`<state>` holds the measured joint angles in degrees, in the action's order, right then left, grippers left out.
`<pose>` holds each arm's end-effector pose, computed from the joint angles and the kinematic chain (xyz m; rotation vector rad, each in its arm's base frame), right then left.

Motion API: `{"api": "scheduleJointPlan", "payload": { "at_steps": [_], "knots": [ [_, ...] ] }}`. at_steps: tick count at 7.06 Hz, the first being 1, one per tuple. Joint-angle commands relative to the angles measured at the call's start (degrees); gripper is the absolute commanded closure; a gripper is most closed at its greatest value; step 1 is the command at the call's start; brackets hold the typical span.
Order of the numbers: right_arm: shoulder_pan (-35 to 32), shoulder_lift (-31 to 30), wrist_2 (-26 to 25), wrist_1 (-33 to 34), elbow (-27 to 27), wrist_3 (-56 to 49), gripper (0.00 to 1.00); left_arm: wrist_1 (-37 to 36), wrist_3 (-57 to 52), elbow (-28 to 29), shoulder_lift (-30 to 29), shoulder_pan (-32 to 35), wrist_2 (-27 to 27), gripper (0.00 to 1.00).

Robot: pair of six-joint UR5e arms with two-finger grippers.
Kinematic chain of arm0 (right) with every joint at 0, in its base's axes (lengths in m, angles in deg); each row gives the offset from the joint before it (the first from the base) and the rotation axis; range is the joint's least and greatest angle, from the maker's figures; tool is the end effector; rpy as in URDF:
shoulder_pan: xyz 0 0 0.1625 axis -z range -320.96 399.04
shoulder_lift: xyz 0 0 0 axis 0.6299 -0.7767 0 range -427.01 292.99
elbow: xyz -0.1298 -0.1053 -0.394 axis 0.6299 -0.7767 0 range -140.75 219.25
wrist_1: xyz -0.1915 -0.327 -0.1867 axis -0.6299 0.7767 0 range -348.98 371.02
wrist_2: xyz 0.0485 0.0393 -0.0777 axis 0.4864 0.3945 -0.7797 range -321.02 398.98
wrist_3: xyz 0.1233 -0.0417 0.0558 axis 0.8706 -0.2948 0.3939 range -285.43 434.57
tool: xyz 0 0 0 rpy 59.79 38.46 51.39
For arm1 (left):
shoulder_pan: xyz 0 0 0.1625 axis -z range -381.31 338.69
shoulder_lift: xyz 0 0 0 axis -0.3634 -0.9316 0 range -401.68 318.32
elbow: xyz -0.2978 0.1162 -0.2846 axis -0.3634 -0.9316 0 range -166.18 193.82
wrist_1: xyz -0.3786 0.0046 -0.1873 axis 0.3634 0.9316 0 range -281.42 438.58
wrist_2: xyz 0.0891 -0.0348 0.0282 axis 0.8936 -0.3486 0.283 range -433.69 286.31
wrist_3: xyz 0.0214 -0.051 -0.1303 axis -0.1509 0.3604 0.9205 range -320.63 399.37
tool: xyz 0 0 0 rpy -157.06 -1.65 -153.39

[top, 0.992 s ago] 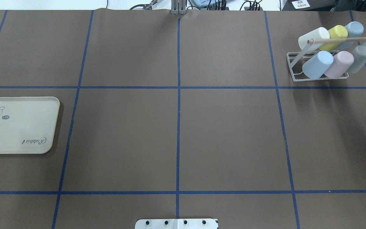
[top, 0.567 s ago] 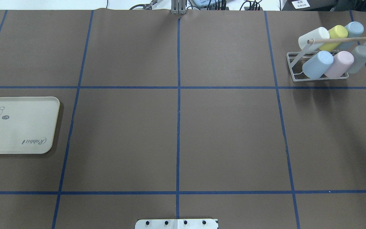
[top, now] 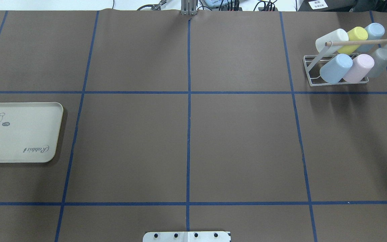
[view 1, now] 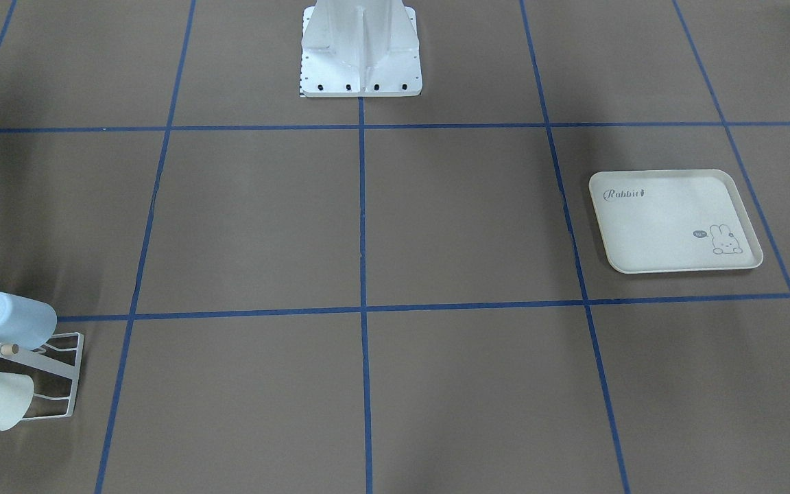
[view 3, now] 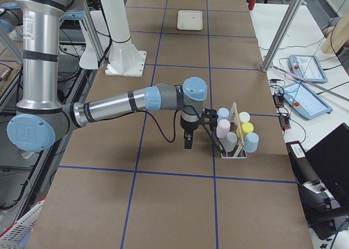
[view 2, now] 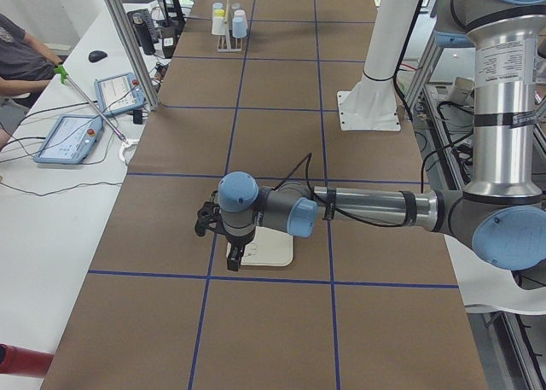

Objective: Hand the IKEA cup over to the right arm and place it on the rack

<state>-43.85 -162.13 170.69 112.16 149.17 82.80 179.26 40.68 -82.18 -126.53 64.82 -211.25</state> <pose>-0.0175 -0.4569 0.5856 -0.0369 -0.7293 -0.0045 0.0036 -0.4801 0.6565 0.1520 0.8353 0.1255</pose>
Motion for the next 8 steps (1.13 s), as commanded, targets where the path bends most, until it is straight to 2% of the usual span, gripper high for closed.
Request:
{"api": "scheduleJointPlan", "payload": {
  "at_steps": [1, 2, 6, 8],
  "knots": [
    [0.01, 1.68, -0.05, 0.02, -2.43, 0.03, 0.01, -0.31, 4.28, -0.15, -2.15, 0.44, -0.51, 0.00],
    [-0.16, 2.48, -0.05, 0.02, -2.52, 0.12, 0.01, -0.31, 8.93, -0.41, -2.51, 0.36, -0.33, 0.00],
    [-0.25, 2.75, 1.43, 0.02, -2.08, 0.03, 0.01, 0.22, 9.06, -0.94, -2.07, 0.44, -0.95, 0.00],
    [-0.34, 2.75, 1.27, -0.07, -1.90, -0.05, 0.01, 0.74, 8.36, -3.91, 1.43, 0.53, -0.16, 0.00]
  ]
}}
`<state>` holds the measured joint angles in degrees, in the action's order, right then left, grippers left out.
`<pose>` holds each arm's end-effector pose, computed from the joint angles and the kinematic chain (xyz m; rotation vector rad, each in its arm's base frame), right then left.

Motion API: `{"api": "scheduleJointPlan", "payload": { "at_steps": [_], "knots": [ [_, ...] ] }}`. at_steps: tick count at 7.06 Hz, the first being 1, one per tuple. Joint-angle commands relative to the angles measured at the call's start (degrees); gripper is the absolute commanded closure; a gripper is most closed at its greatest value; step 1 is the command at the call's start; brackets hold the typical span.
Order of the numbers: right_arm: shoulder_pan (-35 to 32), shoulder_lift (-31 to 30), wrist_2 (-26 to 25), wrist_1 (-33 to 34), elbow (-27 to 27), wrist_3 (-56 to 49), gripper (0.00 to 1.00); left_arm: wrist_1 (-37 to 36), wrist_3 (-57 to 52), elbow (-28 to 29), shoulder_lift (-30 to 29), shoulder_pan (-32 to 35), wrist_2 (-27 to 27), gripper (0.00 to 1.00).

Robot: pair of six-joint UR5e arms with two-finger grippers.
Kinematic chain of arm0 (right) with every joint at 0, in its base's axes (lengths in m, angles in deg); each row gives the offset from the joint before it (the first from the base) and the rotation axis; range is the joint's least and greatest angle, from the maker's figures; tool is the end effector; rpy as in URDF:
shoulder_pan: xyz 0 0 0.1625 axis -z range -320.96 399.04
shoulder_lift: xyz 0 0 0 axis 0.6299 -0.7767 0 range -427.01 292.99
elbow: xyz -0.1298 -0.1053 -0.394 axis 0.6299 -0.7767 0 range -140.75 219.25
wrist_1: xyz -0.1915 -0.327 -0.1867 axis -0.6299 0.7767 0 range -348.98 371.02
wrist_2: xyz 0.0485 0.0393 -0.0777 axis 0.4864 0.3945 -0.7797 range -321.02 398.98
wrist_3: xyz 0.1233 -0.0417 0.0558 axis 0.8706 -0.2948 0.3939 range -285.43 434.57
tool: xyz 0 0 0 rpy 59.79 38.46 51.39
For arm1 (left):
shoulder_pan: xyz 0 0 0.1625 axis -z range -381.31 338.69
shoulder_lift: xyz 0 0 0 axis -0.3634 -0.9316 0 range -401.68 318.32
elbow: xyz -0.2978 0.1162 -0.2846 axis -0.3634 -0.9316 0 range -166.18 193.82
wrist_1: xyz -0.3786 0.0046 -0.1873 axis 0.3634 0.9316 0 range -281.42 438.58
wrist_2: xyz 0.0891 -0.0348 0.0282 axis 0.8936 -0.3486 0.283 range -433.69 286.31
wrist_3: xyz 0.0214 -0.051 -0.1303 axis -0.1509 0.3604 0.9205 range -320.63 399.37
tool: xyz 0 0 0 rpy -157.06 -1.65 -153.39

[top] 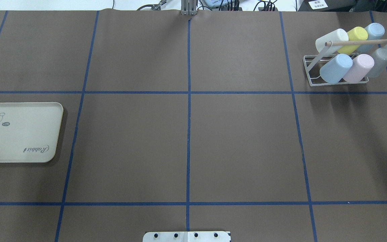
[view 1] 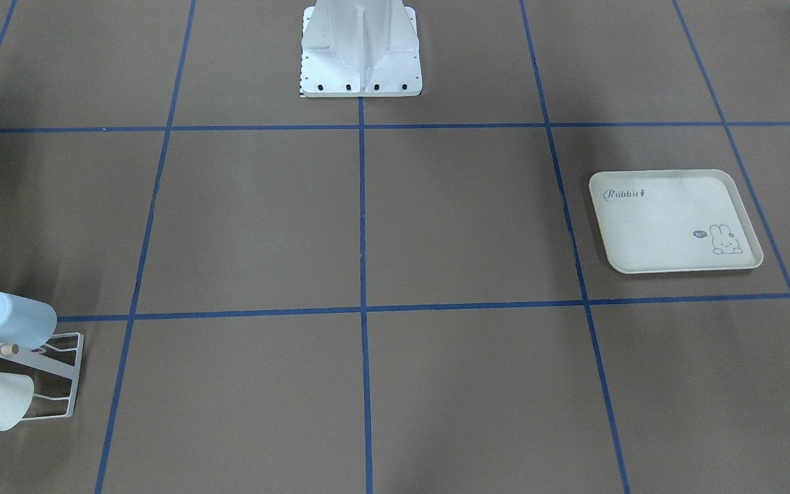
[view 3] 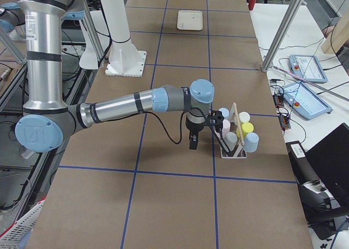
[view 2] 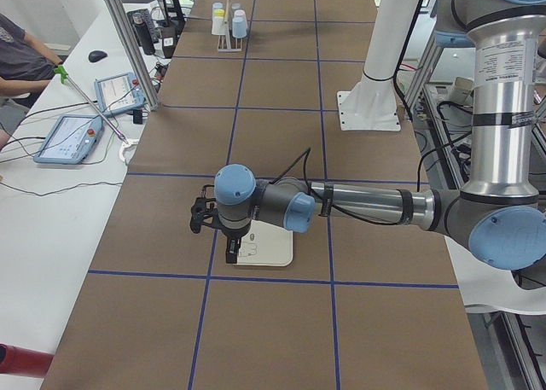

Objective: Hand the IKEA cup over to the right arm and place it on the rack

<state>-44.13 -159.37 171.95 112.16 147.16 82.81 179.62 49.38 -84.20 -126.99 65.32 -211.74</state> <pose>-0.0199 -0.4769 0.5784 -0.0258 -0.7527 -0.0053 0.0005 -0.4861 0.6327 0.1370 0.8556 -0.0033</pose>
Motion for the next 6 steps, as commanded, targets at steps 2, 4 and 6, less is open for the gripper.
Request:
{"api": "scheduleJointPlan", "payload": {
  "at_steps": [2, 4, 6],
  "knots": [
    [-0.06, -0.45, -0.17, 0.02, -0.06, -0.15, 0.01, -1.09, -1.91, -4.10, 1.64, -1.37, 10.20, 0.00],
    [-0.06, -0.71, -0.17, 0.02, -0.24, -0.15, 0.01, -7.94, -8.02, -3.58, 1.11, -1.29, 10.17, 0.00],
    [-0.06, -0.89, -0.17, 0.02, -0.24, -0.15, 0.01, -9.98, -8.51, -4.02, 2.08, -0.94, 4.68, 0.00]
  ]
}}
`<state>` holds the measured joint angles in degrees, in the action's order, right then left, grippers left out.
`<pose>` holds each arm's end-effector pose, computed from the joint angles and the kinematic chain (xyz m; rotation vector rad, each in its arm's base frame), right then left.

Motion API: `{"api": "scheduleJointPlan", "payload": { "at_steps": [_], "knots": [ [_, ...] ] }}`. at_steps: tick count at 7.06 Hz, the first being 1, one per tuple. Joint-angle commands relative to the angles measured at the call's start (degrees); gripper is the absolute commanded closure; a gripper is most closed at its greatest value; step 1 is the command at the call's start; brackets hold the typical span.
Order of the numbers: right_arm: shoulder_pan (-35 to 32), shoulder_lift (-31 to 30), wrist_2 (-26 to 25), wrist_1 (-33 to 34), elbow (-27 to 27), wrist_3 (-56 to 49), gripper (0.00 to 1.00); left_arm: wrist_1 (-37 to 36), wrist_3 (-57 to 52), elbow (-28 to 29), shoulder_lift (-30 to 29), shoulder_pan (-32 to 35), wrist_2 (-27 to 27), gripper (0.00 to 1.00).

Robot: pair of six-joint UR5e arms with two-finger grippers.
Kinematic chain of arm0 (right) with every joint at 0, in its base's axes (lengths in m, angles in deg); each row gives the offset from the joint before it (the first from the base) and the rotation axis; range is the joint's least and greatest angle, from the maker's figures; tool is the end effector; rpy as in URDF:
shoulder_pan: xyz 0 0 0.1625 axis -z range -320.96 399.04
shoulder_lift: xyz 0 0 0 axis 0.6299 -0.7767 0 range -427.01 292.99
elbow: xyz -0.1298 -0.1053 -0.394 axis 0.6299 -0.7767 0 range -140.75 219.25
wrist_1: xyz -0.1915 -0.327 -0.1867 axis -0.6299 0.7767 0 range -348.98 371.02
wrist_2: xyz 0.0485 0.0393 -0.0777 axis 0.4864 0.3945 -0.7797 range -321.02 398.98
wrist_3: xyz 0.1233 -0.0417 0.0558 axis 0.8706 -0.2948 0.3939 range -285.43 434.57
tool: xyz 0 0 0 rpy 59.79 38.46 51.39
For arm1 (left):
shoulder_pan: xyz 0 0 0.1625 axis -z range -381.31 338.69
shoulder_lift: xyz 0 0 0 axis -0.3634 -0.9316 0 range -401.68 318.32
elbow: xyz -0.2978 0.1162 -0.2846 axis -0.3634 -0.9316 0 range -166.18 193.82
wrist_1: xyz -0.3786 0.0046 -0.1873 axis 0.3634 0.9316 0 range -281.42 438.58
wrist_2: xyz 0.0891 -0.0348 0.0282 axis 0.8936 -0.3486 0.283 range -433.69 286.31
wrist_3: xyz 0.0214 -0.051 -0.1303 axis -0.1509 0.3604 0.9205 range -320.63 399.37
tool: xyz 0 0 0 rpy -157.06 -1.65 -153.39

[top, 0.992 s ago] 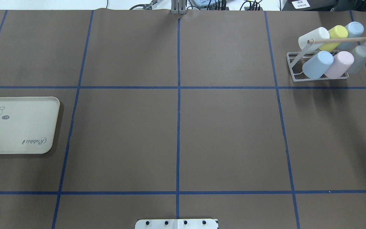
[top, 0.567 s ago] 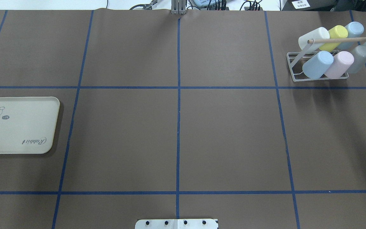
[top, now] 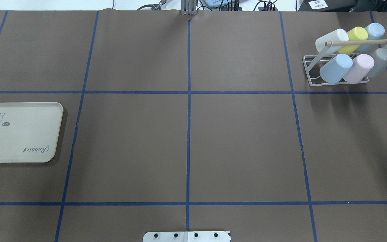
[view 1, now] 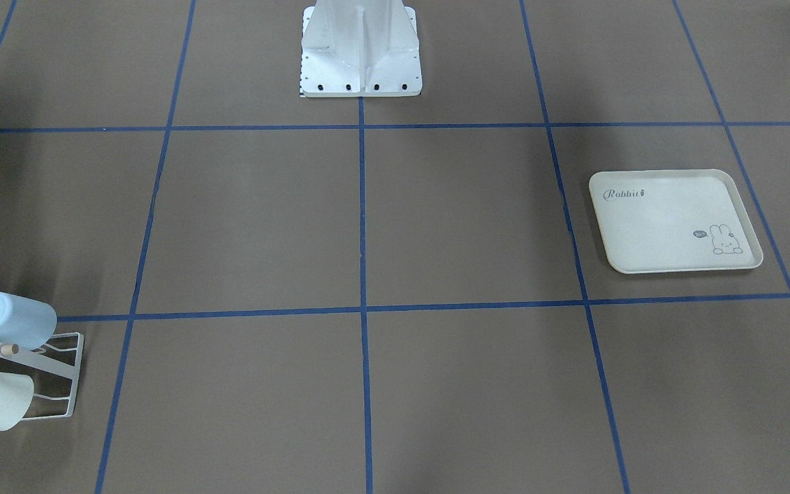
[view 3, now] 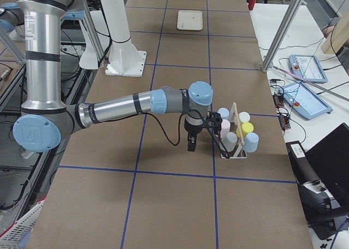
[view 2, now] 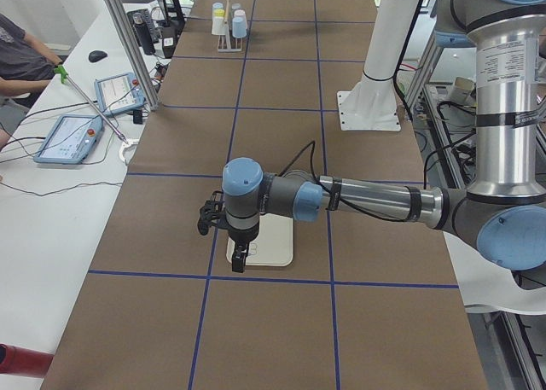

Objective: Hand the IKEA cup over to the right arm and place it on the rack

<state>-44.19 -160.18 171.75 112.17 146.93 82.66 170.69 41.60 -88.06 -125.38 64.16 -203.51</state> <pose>-0.0184 -0.4711 0.5874 -0.0413 -0.7472 0.0002 -0.0058 -0.4673 0.6433 0.0876 0.7006 0.0852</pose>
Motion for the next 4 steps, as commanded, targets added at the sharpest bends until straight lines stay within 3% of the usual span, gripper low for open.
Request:
{"api": "scheduleJointPlan", "payload": {
  "at_steps": [1, 4],
  "knots": [
    [0.00, -0.07, 0.04, 0.01, -0.10, 0.00, 0.01, -0.96, -0.56, 0.02, 0.47, 0.23, -4.03, 0.00],
    [-0.18, 0.10, 0.12, 0.01, -0.18, 0.09, 0.01, -0.79, -0.56, 0.46, 0.04, 0.14, -4.04, 0.00]
  ]
}}
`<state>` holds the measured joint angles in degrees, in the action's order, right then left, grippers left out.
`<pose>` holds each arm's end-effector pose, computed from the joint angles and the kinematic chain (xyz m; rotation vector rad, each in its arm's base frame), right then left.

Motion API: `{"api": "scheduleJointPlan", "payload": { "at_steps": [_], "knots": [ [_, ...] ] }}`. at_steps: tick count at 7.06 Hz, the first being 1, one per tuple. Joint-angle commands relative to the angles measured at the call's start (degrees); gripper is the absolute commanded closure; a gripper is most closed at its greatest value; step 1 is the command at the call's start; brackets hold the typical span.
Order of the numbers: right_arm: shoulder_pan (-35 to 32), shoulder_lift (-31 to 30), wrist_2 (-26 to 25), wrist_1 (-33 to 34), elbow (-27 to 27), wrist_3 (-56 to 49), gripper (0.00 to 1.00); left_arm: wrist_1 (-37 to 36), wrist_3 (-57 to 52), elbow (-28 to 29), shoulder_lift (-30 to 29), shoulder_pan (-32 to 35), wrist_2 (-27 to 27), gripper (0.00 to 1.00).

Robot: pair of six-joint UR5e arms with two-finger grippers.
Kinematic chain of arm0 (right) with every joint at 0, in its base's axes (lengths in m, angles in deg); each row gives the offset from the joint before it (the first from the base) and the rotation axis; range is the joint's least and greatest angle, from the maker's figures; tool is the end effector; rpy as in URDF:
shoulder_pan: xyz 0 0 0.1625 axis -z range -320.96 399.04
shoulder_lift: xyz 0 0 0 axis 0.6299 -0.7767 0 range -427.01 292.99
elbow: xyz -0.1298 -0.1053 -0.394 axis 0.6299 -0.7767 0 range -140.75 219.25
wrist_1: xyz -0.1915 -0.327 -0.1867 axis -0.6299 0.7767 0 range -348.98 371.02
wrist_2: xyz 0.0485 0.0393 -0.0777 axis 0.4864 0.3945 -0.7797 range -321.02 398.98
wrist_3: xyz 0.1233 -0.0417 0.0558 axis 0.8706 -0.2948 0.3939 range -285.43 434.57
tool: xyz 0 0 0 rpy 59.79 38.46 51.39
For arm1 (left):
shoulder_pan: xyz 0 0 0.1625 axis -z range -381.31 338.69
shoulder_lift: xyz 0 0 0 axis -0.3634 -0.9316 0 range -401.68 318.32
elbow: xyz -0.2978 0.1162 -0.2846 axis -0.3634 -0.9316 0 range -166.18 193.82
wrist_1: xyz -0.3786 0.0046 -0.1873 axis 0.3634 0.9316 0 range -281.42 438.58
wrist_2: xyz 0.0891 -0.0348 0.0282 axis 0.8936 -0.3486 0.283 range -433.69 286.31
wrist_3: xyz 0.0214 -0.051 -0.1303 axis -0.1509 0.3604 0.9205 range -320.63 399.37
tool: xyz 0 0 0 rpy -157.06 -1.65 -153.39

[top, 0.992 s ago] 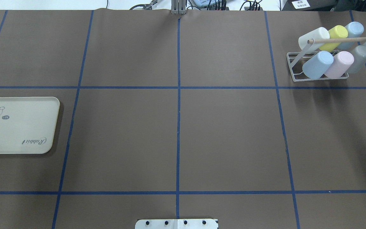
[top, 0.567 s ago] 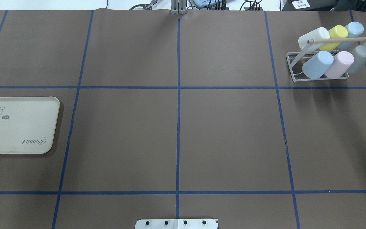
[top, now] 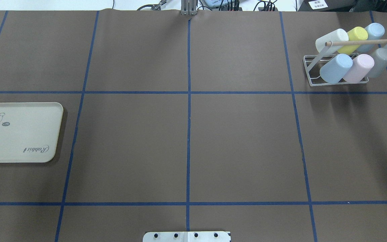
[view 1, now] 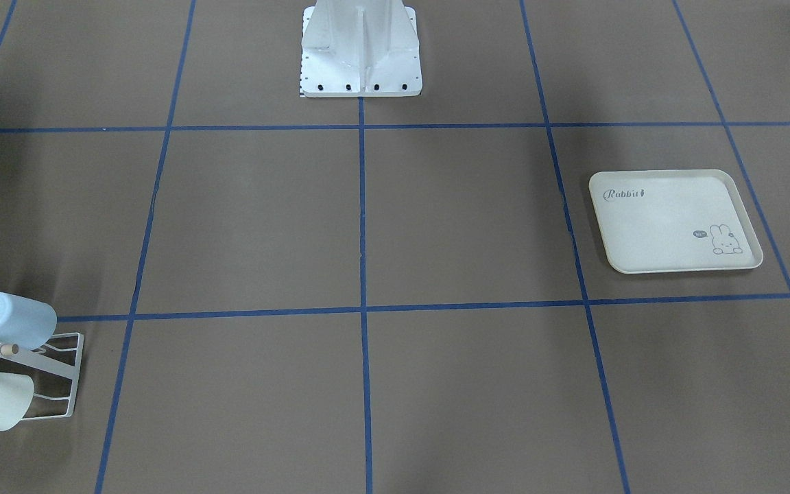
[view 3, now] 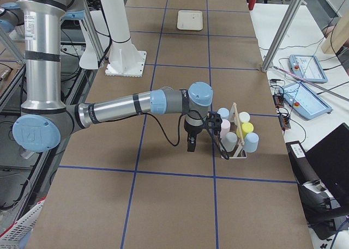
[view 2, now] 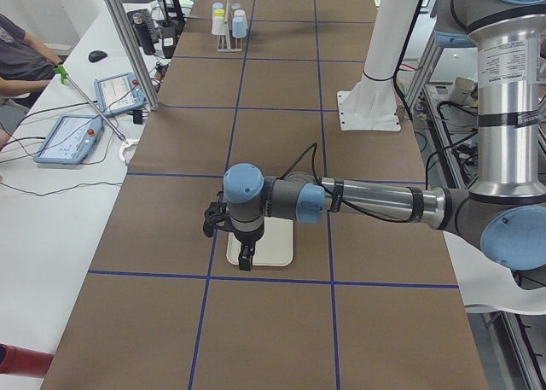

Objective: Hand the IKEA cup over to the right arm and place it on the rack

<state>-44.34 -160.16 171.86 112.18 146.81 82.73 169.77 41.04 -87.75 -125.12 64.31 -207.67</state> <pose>-0.0174 -0.4713 0.5881 -0.0429 -0.7489 0.0045 0.0003 -0.4619 0.6432 0.0622 0.7715 0.0865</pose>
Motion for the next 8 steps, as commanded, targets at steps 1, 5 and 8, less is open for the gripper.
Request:
{"api": "scheduleJointPlan", "payload": {
  "at_steps": [1, 5, 8],
  "knots": [
    [-0.11, 0.07, 0.01, 0.00, -0.06, 0.01, 0.01, 0.13, 0.00, -0.21, -0.40, -0.02, -0.14, 0.00],
    [-2.38, -0.28, 2.81, 0.18, -2.16, 0.10, 0.01, 0.21, 0.09, -0.91, -0.66, -0.01, -0.06, 0.00],
    [-4.59, -1.85, 3.27, 0.09, -3.14, -0.51, 0.01, 0.21, 0.09, -0.91, -0.66, 0.07, 0.30, 0.00]
  ]
}}
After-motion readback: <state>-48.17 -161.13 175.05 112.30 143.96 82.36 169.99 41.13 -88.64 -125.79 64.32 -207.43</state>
